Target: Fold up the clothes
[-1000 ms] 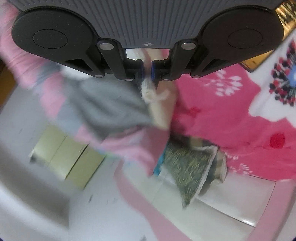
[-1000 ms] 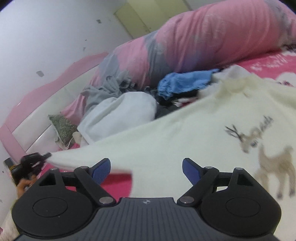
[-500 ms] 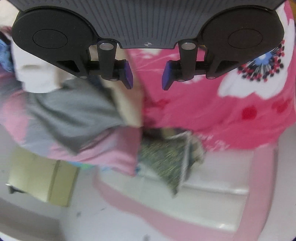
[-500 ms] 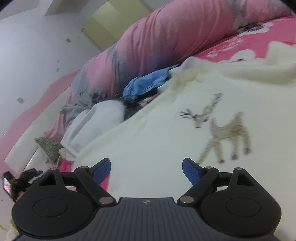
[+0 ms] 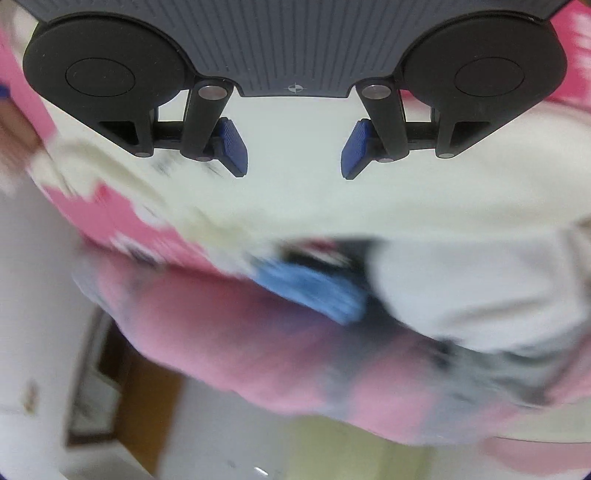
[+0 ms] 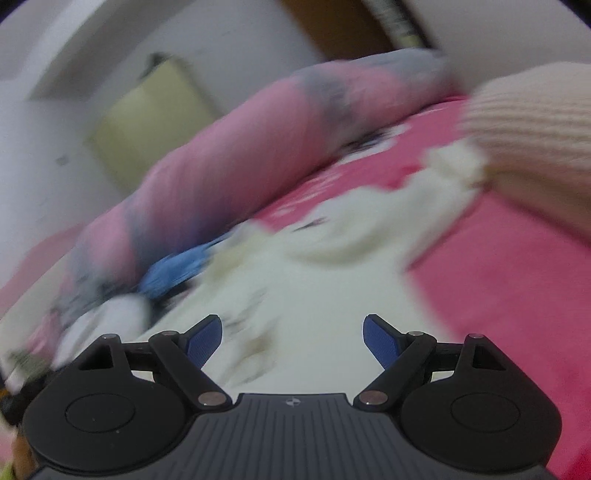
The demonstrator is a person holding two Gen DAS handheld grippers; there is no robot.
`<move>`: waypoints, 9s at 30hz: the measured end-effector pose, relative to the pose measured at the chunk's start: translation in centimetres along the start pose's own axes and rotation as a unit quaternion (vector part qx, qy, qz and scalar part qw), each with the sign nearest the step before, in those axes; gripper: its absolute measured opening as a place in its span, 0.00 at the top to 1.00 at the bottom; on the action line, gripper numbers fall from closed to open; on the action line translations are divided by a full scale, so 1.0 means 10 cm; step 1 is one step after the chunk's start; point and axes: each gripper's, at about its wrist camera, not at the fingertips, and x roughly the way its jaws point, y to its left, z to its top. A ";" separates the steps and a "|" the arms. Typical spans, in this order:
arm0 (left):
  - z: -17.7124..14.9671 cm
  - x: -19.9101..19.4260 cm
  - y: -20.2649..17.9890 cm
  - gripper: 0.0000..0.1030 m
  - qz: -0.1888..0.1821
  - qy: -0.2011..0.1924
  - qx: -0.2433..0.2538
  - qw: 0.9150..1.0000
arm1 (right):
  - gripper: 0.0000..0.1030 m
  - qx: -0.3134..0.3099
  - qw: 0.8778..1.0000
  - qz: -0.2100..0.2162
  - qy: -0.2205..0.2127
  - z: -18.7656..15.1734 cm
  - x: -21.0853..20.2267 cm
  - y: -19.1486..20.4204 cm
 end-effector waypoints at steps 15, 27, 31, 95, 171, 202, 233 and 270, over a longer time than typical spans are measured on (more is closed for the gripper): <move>-0.42 0.76 -0.29 0.45 -0.008 0.052 0.021 0.998 | 0.23 -0.117 0.986 -0.118 -0.021 1.03 0.93 -0.20; -0.43 0.76 -0.03 0.40 -0.070 0.036 -0.049 0.996 | 0.21 -0.290 0.935 0.000 0.204 1.39 3.09 0.46; -0.43 0.76 -0.01 0.40 -0.077 0.034 -0.057 0.995 | 0.26 -0.332 0.903 -0.019 0.274 1.13 3.29 0.43; -0.44 0.74 0.06 0.41 -0.087 0.026 -0.073 0.993 | 0.97 -0.470 0.788 -0.354 0.180 1.51 2.55 -0.21; -0.29 0.64 0.28 0.41 0.020 0.020 -0.055 0.998 | 0.57 -0.378 0.915 -0.090 0.112 0.05 1.41 0.27; -0.28 0.83 0.03 0.46 0.116 0.012 0.014 0.993 | 0.86 -0.174 0.979 -0.050 0.092 0.72 2.40 0.08; -0.37 0.61 -0.11 0.44 0.063 0.040 0.065 0.995 | 0.84 -0.233 0.967 -0.043 0.098 0.03 1.87 0.70; -0.33 0.13 0.30 0.41 0.005 -0.008 -0.033 0.999 | 0.78 -0.377 0.923 0.003 0.079 -0.87 2.14 1.90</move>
